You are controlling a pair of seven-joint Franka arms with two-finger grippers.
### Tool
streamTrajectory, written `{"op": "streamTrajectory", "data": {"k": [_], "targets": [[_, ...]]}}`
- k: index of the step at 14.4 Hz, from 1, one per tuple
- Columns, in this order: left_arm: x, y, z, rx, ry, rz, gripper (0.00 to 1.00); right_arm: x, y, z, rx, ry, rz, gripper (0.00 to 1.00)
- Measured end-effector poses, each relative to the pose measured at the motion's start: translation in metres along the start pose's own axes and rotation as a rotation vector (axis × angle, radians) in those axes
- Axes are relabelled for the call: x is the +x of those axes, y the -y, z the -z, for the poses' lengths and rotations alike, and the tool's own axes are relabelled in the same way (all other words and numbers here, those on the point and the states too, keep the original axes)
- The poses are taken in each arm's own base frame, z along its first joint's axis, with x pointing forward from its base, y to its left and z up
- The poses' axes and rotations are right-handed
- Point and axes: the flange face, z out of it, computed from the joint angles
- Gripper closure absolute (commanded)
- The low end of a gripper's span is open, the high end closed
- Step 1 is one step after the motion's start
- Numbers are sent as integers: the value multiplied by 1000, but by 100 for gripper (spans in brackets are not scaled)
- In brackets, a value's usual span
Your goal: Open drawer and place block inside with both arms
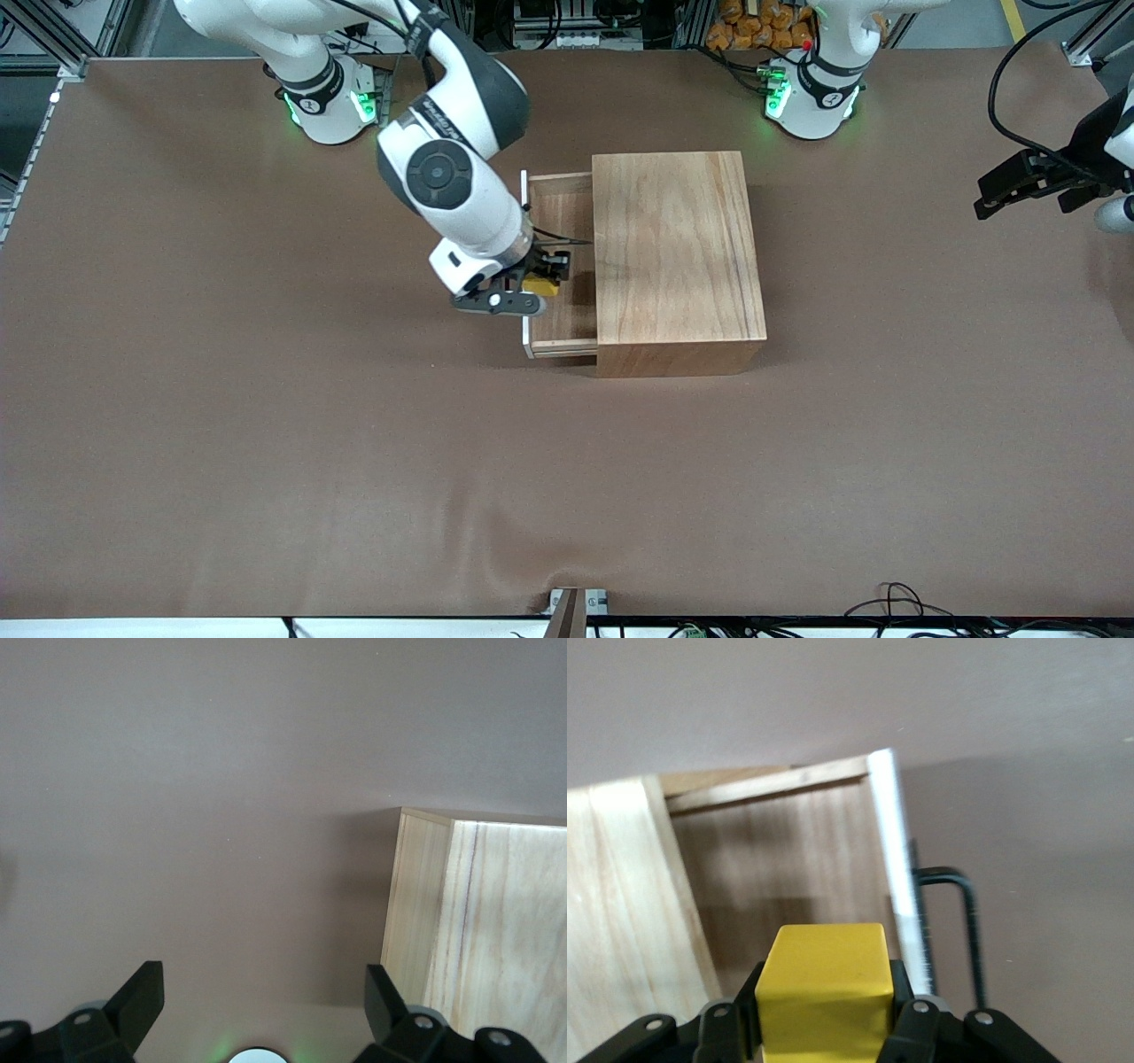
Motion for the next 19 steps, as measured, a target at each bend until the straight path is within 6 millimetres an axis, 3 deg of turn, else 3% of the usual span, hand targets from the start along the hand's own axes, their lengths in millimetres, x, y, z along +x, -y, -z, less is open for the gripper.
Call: {"op": "streamTrajectory", "data": {"k": [1,2,3,10,13,16,19], "targets": [[0,4,0,0,-1,6,0,-2,3,-7,-2,4,5,57],[1,7,0,-1,-1,11,0,-3,4,-12,-6,9,8,35],[1,9,0,-1,0,15,0,-5,5,-17,-10,13,10,0],[-7,13,5,0,-7,20,0,-13,14,-19,-14,13,29,0],[-11,18,7,0,-9,17,0,4,-1,5,-21,-2,-3,0],[-11,20,7,0,-7,11,0,39,-54,66,-34,-12,1,0],[-11,20,7,0,-8,11,0,66,-130,130,-74,10,59,0]]}}
